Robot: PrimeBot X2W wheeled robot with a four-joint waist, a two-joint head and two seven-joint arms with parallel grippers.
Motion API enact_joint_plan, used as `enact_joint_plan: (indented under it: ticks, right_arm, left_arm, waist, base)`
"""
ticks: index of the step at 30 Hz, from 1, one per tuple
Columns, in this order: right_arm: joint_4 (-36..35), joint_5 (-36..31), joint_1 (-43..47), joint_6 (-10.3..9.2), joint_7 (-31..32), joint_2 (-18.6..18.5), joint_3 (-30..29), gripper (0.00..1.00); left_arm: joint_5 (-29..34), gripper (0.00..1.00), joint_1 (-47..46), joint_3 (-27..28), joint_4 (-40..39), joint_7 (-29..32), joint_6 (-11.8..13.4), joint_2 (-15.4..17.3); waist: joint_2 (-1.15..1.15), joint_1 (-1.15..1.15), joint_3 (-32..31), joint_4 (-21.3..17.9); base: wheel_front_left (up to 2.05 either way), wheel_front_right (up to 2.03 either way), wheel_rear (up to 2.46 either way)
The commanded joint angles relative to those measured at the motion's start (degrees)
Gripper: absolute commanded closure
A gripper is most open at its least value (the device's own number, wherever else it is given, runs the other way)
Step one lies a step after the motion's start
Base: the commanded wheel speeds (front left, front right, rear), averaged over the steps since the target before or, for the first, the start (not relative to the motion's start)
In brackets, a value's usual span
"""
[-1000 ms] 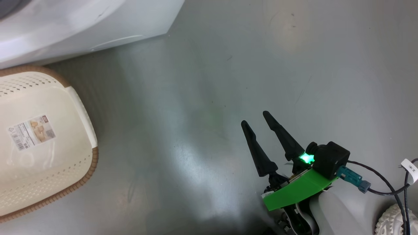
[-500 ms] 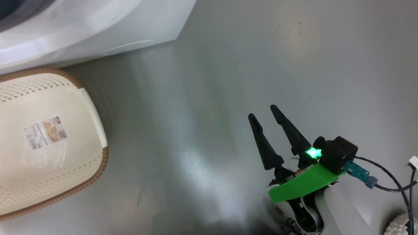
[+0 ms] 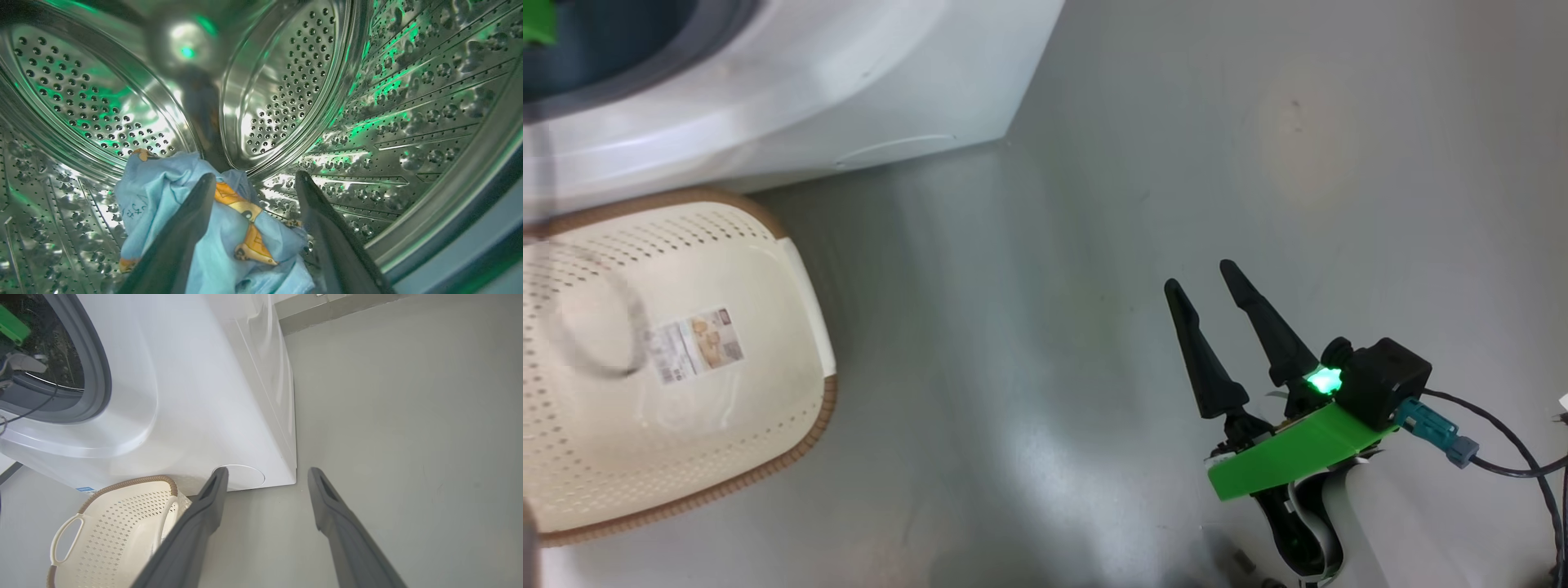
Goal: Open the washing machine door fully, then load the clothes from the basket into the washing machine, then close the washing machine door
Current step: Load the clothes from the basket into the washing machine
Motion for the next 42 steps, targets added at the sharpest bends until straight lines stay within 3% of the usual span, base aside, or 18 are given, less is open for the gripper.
enact_joint_plan:
  ticks: [1, 42]
  right_arm:
    - [-0.9, -0.7, 1.0, 0.09, -0.3, 0.1, 1.1, 0.0]
    - [2.6, -4.2, 9.7, 0.09, -0.3, 0.1, -3.3, 0.0]
  left_arm:
    - [0.4, 0.0, 1.1, 1.2, -2.0, -0.4, -0.2, 2.3]
    - [10.9, 0.0, 51.1, 16.1, -33.9, -0.4, -0.2, -8.3]
  waist:
    - [0.0, 0.0, -1.3, 1.0]
    - [0.0, 0.0, -26.3, 6.5]
  base:
    - [0.0, 0.0, 0.0]
    - [0.0, 0.0, 0.0]
